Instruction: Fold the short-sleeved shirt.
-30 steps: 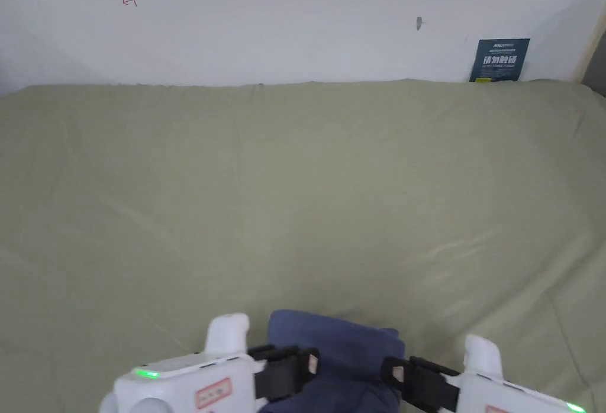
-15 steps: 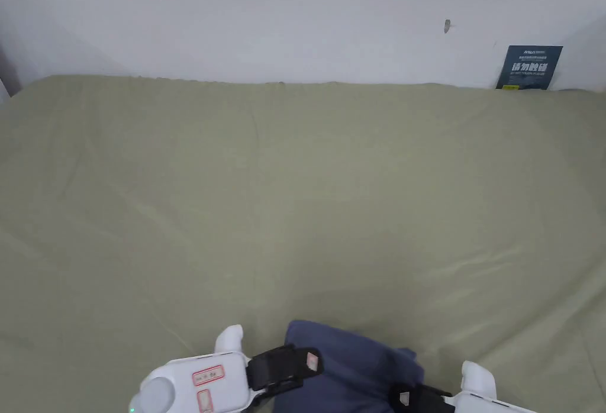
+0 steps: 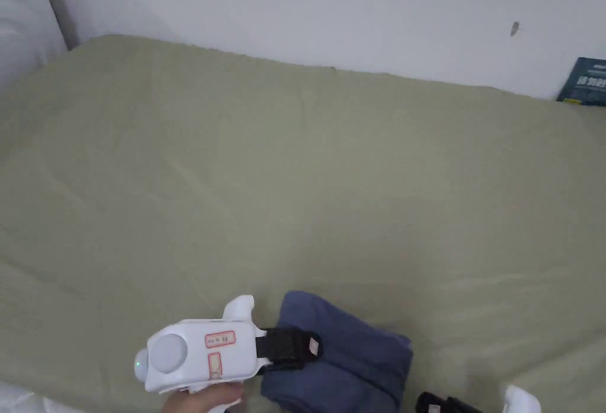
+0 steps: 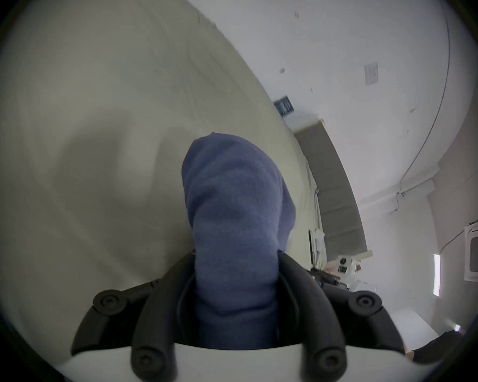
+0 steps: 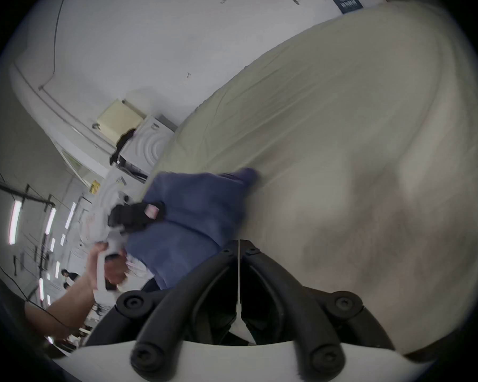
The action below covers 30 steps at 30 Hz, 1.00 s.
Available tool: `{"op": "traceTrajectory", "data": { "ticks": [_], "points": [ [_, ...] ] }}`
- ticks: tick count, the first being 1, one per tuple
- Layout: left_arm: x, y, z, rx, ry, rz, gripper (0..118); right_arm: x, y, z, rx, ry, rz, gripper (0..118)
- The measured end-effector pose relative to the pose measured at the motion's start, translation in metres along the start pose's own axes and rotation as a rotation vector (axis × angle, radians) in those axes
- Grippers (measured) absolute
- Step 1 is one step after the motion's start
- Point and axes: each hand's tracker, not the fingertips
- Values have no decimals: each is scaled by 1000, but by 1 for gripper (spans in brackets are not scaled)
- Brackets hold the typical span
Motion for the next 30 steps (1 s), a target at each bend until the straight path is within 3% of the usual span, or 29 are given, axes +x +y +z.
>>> {"op": "traceTrajectory", "data": {
  "ticks": [9, 16, 17, 18, 19, 20, 21, 22, 25, 27, 29, 30],
  "points": [
    [-113, 117, 193, 150, 246, 11, 28, -14, -16, 14, -16, -77, -18, 3],
    [-194, 173, 278, 124, 418, -2, 28, -21, -26, 11, 6, -115, -98, 3],
    [-208, 173, 283, 128, 393, 63, 33, -21, -27, 11, 5, -124, -102, 3],
    [-217, 167, 286, 135, 351, 107, 50, -21, -28, 9, 3, -124, -112, 3],
    [-221, 162, 288, 152, 321, 121, 77, -21, -29, 8, -1, -120, -124, 3],
    [-216, 155, 294, 198, 349, 69, 97, -21, -30, 6, -3, -120, -130, 3],
    [-212, 148, 303, 224, 348, 60, 110, -22, -30, 5, -6, -120, -132, 3],
    [-206, 150, 309, 275, 309, -26, 112, -23, -31, 4, -9, -120, -132, 3],
    [-165, 130, 352, 334, 401, -52, 112, -26, -30, 0, -28, -108, -110, 3],
    [-139, 118, 373, 414, 556, -78, 104, -32, -28, -3, -36, -115, -66, 3],
    [-121, 110, 385, 441, 708, -96, 35, -40, -25, 0, -17, -132, -15, 3],
    [-101, 103, 376, 401, 672, -150, 23, -45, -23, 3, 6, -154, 20, 3]
  ]
}}
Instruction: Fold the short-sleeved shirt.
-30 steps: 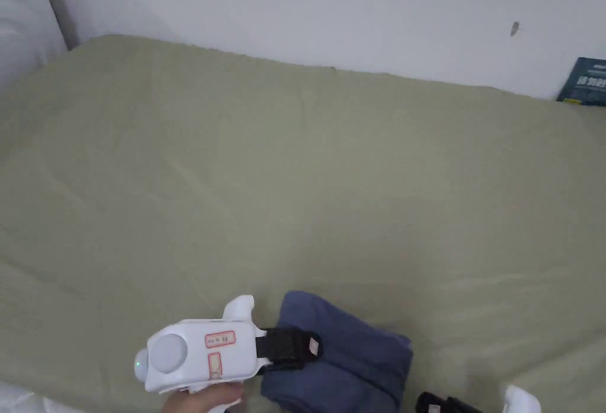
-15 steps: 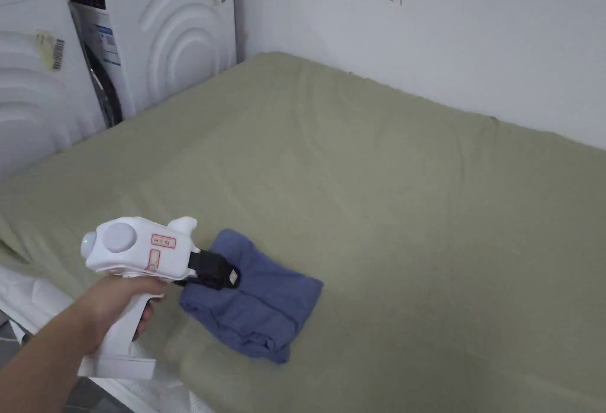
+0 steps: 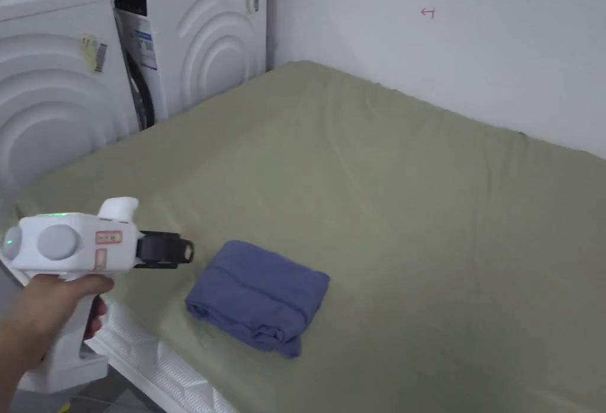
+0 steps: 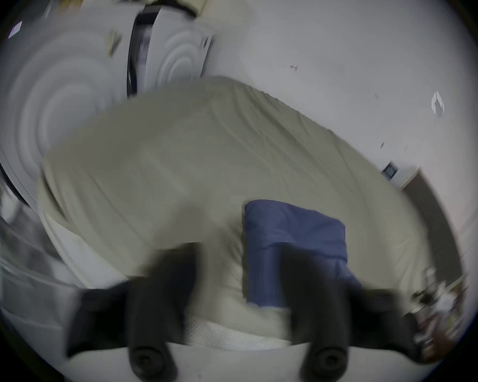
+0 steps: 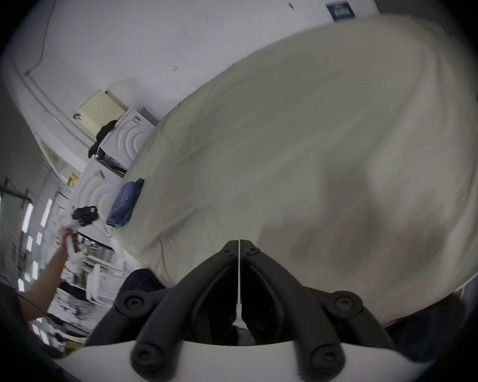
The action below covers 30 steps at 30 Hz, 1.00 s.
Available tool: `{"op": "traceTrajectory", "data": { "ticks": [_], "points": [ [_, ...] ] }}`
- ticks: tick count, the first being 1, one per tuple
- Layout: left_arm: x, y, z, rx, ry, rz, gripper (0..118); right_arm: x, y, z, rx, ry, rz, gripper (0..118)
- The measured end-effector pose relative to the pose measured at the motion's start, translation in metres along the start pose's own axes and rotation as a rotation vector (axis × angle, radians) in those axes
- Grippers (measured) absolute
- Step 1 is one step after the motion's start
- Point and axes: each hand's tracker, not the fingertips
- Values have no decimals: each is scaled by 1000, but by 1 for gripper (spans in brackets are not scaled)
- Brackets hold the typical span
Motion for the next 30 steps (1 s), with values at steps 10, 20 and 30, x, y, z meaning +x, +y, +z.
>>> {"op": "traceTrajectory", "data": {
  "ticks": [10, 20, 30],
  "points": [
    [260, -63, 64, 314, -82, -440, 6, -44, 66, 125, 441, -214, 315, 3],
    [448, -96, 124, 601, -197, -634, 6, -71, 114, 229, 712, -339, 489, 3],
    [444, -75, 134, 584, -191, -475, 6, -84, 139, 252, 798, -417, 512, 3]
  ]
}}
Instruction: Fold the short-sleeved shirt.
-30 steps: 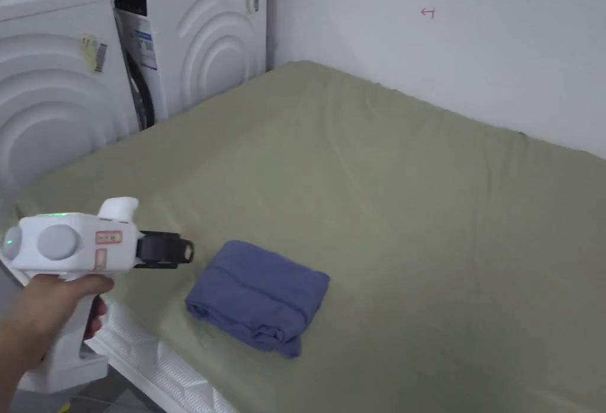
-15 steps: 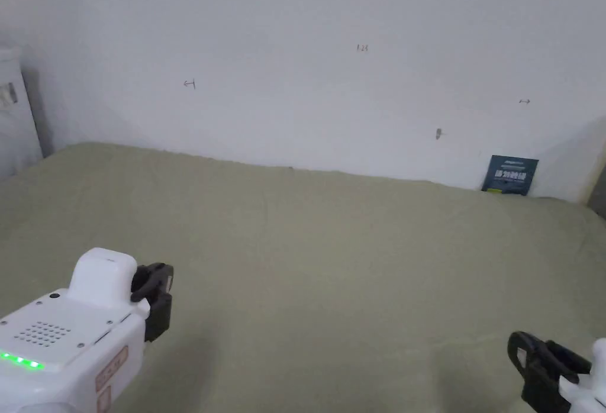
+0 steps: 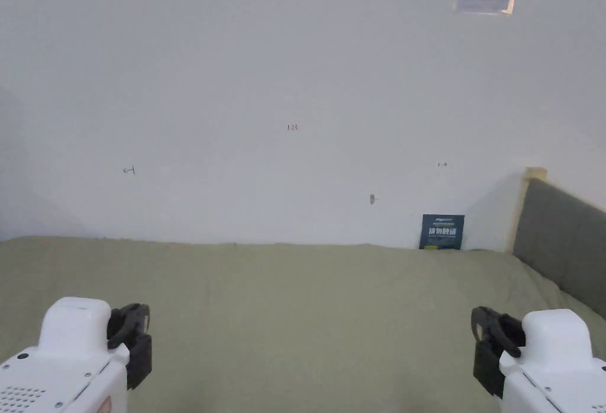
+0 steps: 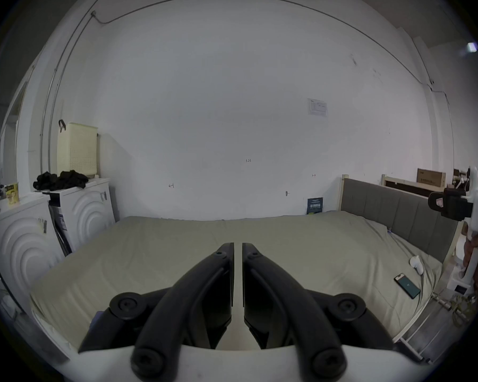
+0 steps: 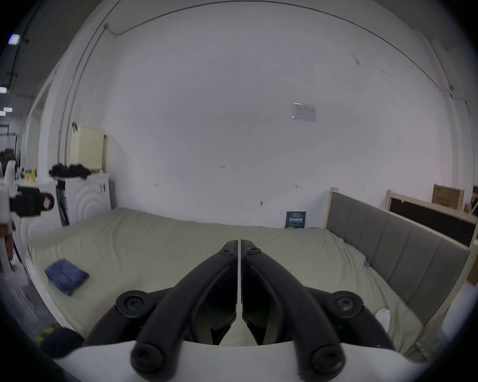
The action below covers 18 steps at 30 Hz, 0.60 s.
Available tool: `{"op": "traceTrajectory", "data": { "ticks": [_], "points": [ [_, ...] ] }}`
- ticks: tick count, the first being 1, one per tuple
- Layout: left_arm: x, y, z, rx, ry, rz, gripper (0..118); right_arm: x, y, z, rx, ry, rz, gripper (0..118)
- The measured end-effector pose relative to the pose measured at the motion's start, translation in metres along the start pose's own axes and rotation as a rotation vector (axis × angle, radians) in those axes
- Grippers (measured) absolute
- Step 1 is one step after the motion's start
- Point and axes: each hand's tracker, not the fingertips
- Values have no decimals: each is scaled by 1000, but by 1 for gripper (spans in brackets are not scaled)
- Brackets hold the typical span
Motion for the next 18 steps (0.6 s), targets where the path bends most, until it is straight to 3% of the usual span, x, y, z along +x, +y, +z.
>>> {"op": "traceTrajectory", "data": {
  "ticks": [3, 18],
  "points": [
    [-3, 0, 1, 34, 7, 10, 6, -5, 1, -10, 18, 13, -71, 3],
    [-21, 8, 20, 131, 81, 7, 6, -20, 2, -16, 43, 33, -65, 5]
  ]
}}
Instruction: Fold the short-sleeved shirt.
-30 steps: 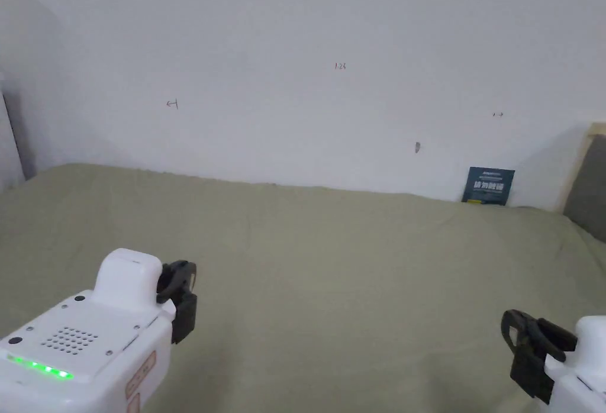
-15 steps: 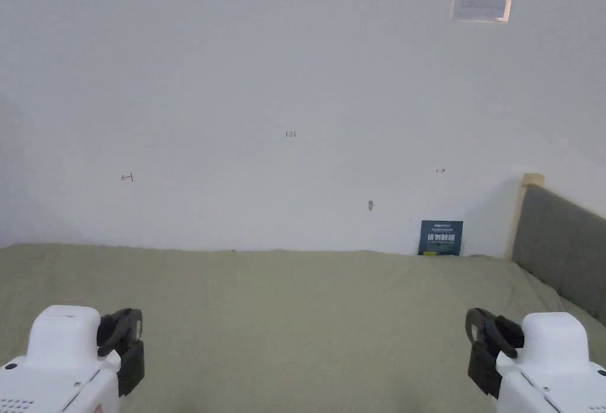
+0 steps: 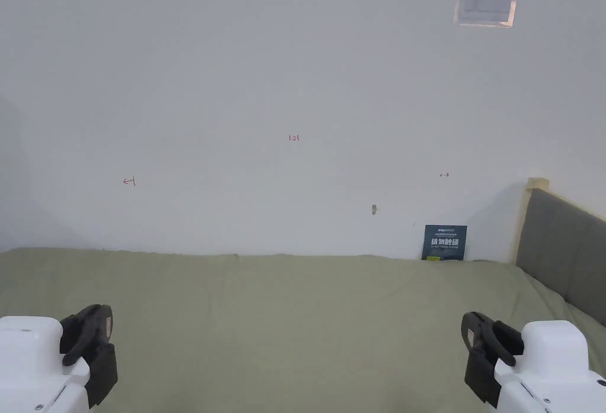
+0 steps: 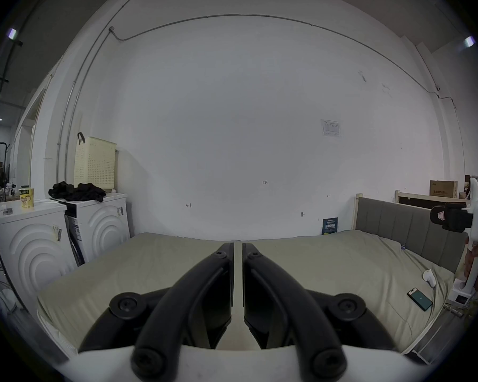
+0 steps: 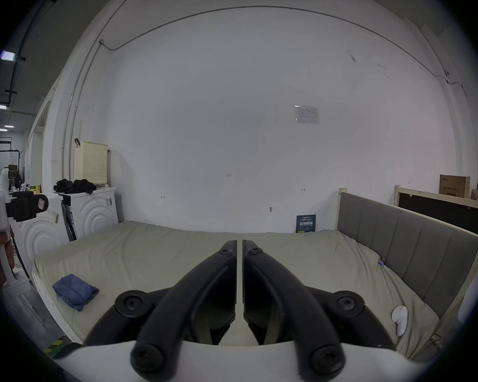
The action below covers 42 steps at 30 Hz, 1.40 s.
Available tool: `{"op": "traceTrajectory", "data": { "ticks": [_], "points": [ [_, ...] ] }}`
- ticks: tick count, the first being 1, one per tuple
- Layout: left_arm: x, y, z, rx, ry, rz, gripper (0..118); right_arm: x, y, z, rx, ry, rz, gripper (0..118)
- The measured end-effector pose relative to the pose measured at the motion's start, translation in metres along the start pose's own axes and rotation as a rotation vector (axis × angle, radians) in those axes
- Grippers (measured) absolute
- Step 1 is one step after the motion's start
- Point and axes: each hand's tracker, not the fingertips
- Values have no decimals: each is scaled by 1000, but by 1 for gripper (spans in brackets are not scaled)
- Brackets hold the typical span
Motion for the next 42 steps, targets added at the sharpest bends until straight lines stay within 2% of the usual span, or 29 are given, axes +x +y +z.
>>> {"op": "traceTrajectory", "data": {
  "ticks": [2, 3, 4, 6, 7, 9, 10, 11, 15, 18, 21, 24, 31, 36, 38, 40, 42],
  "points": [
    [-1, 0, 1, 12, 0, -3, 18, -3, 0, -1, 2, 3, 9, 13],
    [-2, 0, 1, 12, 3, -4, 29, -4, 0, -1, -2, 3, 14, 19],
    [-2, 0, 0, 9, 7, -5, 51, -5, 0, -1, -4, -2, 17, 29],
    [-2, -1, 0, 7, 9, 1, 86, -5, 0, -2, -6, 0, 13, 54],
    [-2, -2, -1, 6, 9, 3, 100, -6, 1, -1, -8, 2, 12, 76],
    [-1, -4, -1, 7, 8, 7, 116, -7, 0, -1, -12, -1, 16, 103],
    [-1, -5, -1, 8, 9, 5, 118, -9, 0, -2, -10, -6, 20, 111],
    [0, -6, -1, 8, 9, -2, 118, -10, 0, -2, -8, -8, 22, 113],
    [1, -3, -5, 17, 12, -19, 118, -17, 4, -2, -4, 13, 44, 114],
    [1, -4, -4, 13, 16, -21, 118, -27, 8, -5, -36, -18, 63, 114],
    [0, -3, -6, 4, 10, -16, 118, -28, 11, -5, -61, 8, 33, 114],
    [1, -5, -4, 1, 11, -21, 118, -30, 15, 0, -54, -13, -15, 114],
    [5, -7, -5, -13, 6, -24, 118, -37, 23, 7, -58, -75, -15, 114],
    [7, -9, -5, -17, 4, -20, 118, -37, 22, 8, -62, -85, -29, 114],
    [7, -10, -5, -18, 4, -22, 118, -31, 21, 10, -17, -39, -57, 114],
    [7, -10, -5, -19, 4, -23, 118, -25, 20, 8, -31, -66, -117, 114],
    [7, -10, -5, -19, 5, -26, 118, -20, 21, 6, -45, -57, -124, 114]
  ]
}}
